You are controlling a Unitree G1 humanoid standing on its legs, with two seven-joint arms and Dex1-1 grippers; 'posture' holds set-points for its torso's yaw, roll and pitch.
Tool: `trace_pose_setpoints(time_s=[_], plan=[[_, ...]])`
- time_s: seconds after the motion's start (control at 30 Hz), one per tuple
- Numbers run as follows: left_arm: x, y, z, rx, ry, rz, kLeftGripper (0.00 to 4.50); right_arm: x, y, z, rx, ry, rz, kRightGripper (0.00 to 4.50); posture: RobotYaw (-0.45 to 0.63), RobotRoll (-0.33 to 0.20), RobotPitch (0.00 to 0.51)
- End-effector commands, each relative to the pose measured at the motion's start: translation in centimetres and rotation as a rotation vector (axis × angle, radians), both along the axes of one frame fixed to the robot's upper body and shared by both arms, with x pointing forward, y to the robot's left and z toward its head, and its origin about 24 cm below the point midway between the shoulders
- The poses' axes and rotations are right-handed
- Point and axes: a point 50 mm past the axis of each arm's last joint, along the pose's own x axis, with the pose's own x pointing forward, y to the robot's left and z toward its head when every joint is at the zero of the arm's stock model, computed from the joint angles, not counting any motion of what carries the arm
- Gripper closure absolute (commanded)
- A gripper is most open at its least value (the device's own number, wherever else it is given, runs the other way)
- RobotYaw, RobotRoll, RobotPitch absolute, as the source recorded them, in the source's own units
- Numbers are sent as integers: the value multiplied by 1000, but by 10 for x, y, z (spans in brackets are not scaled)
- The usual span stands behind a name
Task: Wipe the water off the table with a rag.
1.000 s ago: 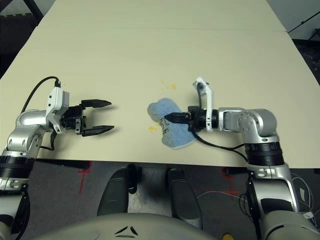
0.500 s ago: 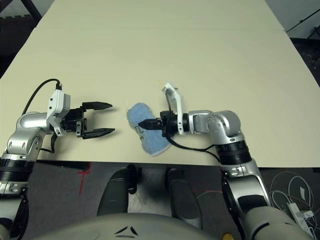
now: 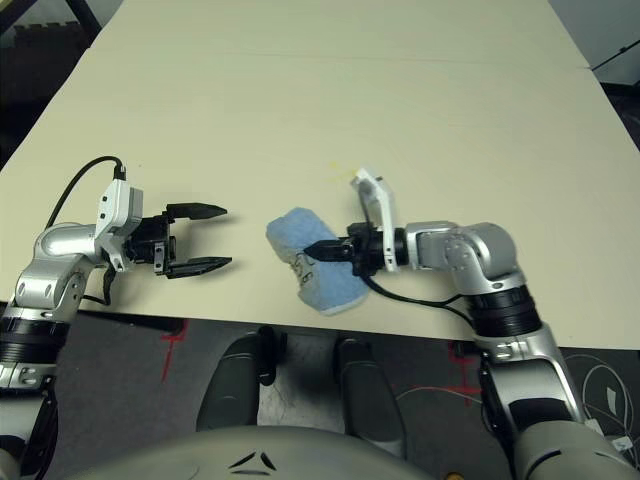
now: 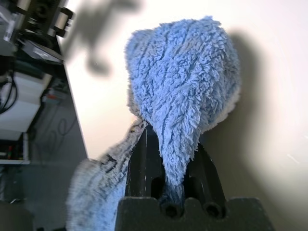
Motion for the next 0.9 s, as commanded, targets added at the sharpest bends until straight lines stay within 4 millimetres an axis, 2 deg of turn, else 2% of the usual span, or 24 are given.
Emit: trace_pose_setpoints(time_s=[0.03,0.3,0.57,0.7,0.9], plan=[[1,-4,-5,16,7,-22,0,-1,-29,-2,-88,9,-99,4387,120,0,240],[4,-6,-7,14,6,-32,0,14,-65,31,-86,-86,-223,4387,102,0,239],[6,-8,-9,12,3,-37,0,42,-82,84,135,-250,-362,4387,94,0,235],[6,-9,-9,11,0,-38,0,59,-81,93,160,-315,-436,4387,95,0,234],[7,-8,-9,17,-9,-28,0,84,-55,79,147,-313,-452,4388,107,0,235]])
